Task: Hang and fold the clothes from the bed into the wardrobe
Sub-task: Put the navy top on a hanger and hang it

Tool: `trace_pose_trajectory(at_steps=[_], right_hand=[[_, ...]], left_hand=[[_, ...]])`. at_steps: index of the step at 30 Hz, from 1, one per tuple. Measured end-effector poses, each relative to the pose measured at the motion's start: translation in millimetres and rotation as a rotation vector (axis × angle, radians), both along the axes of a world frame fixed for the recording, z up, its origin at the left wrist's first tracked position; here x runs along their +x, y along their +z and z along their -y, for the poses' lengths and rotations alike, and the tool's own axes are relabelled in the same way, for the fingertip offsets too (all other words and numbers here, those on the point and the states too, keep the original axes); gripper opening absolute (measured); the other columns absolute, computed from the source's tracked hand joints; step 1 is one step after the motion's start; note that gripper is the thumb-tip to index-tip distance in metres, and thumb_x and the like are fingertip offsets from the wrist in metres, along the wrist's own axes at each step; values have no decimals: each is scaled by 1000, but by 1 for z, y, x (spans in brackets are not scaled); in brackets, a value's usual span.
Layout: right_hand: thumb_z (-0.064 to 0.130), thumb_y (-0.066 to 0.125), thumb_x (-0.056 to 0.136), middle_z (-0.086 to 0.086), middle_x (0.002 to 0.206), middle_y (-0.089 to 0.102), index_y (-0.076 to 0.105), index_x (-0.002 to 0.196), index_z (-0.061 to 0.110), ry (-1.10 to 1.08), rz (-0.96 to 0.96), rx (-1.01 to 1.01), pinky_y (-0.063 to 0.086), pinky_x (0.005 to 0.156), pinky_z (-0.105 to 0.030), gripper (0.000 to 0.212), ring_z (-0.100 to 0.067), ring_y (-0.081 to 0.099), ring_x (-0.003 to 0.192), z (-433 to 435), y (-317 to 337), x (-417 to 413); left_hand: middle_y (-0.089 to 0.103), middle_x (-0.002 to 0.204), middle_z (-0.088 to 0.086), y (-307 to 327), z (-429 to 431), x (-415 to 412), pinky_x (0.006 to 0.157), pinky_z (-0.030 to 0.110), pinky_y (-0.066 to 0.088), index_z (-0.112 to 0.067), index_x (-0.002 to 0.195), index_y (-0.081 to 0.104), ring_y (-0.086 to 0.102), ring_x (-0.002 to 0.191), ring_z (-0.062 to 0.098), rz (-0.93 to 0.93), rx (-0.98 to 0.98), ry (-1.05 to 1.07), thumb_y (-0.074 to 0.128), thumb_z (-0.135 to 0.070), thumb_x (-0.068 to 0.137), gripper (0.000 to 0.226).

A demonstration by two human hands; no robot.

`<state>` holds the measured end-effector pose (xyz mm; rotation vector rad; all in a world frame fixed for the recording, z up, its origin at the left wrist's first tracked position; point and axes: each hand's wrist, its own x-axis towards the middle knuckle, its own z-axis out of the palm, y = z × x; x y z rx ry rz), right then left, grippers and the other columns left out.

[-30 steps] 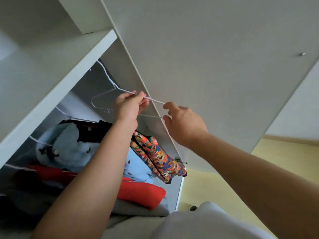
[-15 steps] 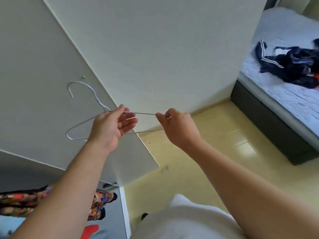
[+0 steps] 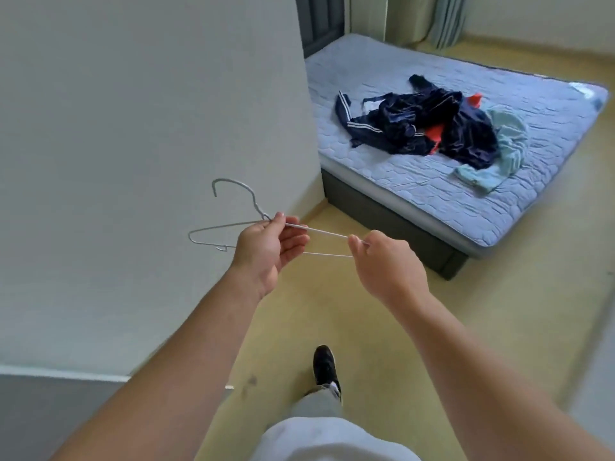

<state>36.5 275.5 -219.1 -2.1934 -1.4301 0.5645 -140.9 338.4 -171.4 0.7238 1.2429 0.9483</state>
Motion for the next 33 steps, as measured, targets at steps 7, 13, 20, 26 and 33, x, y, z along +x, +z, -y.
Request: trace_pose_trajectory(at_steps=[7, 13, 20, 26, 33], right_hand=[[44, 33, 105, -5, 82, 61, 61, 95, 21, -91, 241, 16, 41, 60, -34, 37, -32, 52, 69, -88, -1, 91], [44, 36, 103, -4, 90, 67, 57, 95, 21, -109, 292, -65, 43, 61, -35, 32, -35, 61, 81, -165, 2, 167], [44, 35, 104, -4, 96, 69, 54, 107, 25, -187, 304, -132, 42, 61, -36, 27, -34, 65, 87, -223, -6, 252], [43, 33, 106, -6, 93, 68, 54, 94, 23, -243, 300, -136, 37, 59, -35, 32, -34, 64, 82, -267, -21, 343], [43, 33, 107, -4, 93, 68, 57, 96, 23, -228, 305, -150, 34, 59, -34, 33, -31, 64, 81, -306, -26, 449]], left_hand=[[76, 78, 8, -24, -117, 116, 56, 24, 57, -8, 95, 66, 70, 59, 13, -18, 0, -167, 47, -25, 108, 28], [78, 84, 8, -34, -227, 206, 55, 24, 57, -11, 95, 67, 72, 62, 13, -60, -55, -372, 49, -28, 107, 27], [79, 91, 8, -48, -300, 318, 57, 25, 57, -10, 100, 67, 73, 67, 14, -84, -122, -567, 51, -28, 106, 25], [79, 96, 8, -55, -343, 408, 64, 27, 59, -7, 108, 67, 73, 73, 15, -159, -59, -693, 49, -29, 107, 28], [79, 88, 8, -60, -393, 495, 57, 26, 57, -4, 102, 70, 71, 66, 16, -419, 3, -759, 58, -42, 101, 40]])
